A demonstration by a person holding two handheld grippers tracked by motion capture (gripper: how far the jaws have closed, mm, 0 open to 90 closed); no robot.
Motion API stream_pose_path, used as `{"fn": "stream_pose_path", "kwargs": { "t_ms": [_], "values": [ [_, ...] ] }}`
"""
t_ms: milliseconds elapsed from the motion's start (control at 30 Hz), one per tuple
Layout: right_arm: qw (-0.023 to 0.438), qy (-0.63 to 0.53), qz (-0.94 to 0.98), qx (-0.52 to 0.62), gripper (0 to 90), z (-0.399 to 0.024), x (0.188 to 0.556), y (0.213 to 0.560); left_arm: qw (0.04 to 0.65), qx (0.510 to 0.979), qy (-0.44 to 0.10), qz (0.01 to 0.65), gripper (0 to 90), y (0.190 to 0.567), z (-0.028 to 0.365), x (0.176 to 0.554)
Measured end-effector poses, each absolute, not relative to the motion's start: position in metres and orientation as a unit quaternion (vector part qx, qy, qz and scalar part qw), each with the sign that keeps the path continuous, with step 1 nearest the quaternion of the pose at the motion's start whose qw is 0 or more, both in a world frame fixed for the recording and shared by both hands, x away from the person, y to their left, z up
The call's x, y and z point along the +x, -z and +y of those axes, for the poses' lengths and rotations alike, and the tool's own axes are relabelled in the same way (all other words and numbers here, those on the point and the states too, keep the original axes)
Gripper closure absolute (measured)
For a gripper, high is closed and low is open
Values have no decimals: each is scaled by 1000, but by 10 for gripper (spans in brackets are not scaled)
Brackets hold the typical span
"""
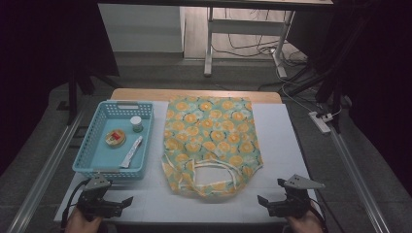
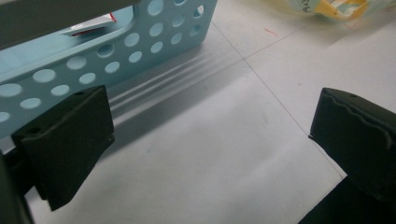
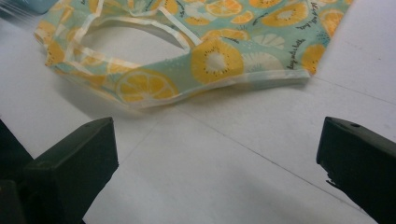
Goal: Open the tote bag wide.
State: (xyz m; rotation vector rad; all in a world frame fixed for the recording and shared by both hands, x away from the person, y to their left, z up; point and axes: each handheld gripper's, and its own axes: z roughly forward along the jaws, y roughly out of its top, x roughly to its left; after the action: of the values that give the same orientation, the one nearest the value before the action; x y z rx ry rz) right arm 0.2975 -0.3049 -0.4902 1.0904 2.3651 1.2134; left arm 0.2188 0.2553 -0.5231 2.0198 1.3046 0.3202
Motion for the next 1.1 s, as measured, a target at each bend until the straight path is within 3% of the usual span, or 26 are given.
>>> {"fn": "stream_pose_path", "kwargs": {
  "t_ms": [300, 1100],
  "values": [
    [108, -427, 813, 381, 0, -295, 299, 490, 353, 779, -122, 504, 0, 523, 256, 219],
    [105, -407, 846, 327, 0, -264, 310, 478, 354, 778, -119, 505, 0, 523, 257, 219]
  ]
}}
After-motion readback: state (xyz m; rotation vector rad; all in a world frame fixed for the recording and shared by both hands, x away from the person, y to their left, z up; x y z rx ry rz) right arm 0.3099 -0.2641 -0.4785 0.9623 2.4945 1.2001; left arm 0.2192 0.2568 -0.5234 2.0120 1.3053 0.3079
